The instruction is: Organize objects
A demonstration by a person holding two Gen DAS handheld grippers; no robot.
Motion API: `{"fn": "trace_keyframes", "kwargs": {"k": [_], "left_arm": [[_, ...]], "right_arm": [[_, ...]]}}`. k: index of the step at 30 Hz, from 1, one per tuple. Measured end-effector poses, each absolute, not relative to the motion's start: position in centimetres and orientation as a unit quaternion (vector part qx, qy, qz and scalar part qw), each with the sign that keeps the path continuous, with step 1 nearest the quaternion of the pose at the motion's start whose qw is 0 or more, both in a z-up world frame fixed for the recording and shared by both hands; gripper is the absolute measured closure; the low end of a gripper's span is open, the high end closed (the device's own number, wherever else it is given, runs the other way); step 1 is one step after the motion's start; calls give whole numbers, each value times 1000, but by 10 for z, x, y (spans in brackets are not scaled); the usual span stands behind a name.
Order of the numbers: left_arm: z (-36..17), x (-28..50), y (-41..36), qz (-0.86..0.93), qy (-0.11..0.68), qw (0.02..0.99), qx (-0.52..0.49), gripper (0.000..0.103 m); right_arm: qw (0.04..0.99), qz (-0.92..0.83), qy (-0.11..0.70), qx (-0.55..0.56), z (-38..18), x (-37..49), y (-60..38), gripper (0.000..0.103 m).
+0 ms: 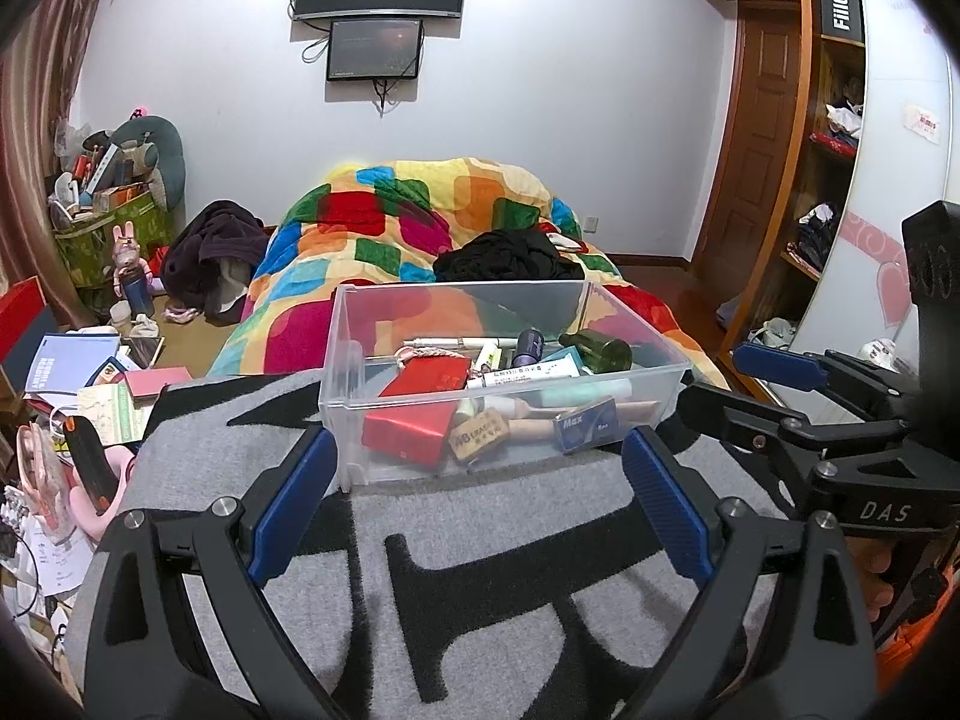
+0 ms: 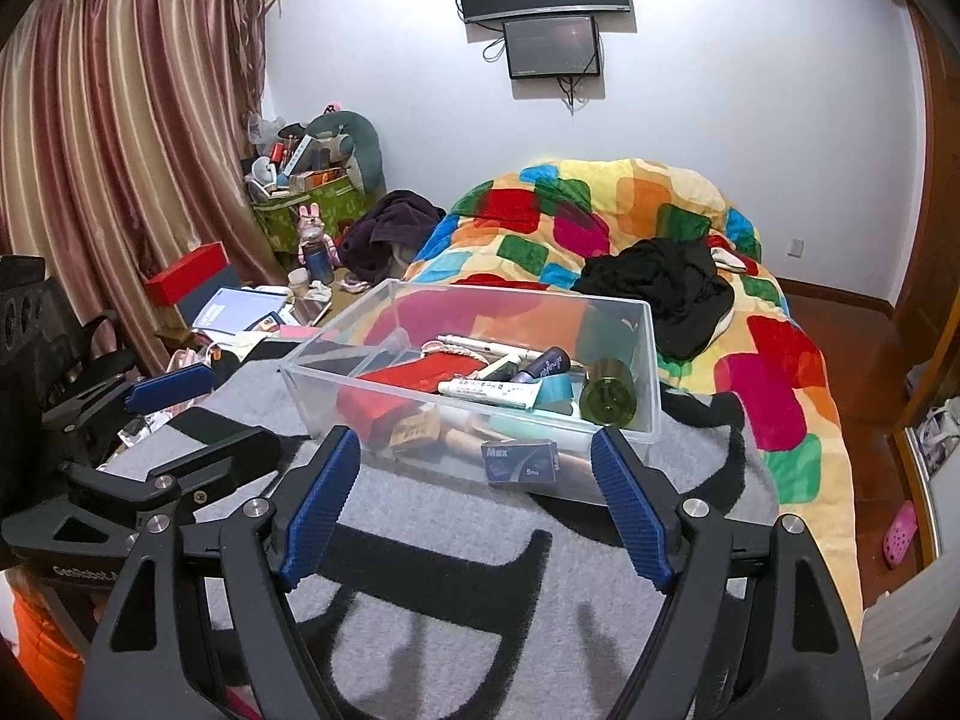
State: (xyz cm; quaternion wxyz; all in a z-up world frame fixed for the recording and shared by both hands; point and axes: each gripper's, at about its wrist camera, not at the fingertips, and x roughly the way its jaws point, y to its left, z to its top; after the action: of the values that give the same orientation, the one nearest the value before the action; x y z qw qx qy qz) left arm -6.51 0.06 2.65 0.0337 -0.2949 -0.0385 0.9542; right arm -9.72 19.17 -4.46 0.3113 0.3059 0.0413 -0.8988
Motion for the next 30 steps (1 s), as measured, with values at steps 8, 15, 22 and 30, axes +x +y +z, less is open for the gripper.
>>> {"fn": "trace_keyframes", "kwargs": {"k": [8, 15, 22, 30], "left_arm": [[25, -67, 1, 954, -38, 32, -295, 6], [25, -67, 0, 955, -36, 32, -294, 6], [26, -66, -2, 955, -40, 31, -294, 6], [26, -66, -3, 952, -43, 41, -302, 6]], "right_arm": [[312, -899, 38, 304, -42, -96, 194, 26], [312, -900, 36, 303, -41, -95, 195, 26], [313, -900, 36, 303, -39, -94, 195, 26], [310, -899, 34, 307, -39, -96, 196, 26]]}}
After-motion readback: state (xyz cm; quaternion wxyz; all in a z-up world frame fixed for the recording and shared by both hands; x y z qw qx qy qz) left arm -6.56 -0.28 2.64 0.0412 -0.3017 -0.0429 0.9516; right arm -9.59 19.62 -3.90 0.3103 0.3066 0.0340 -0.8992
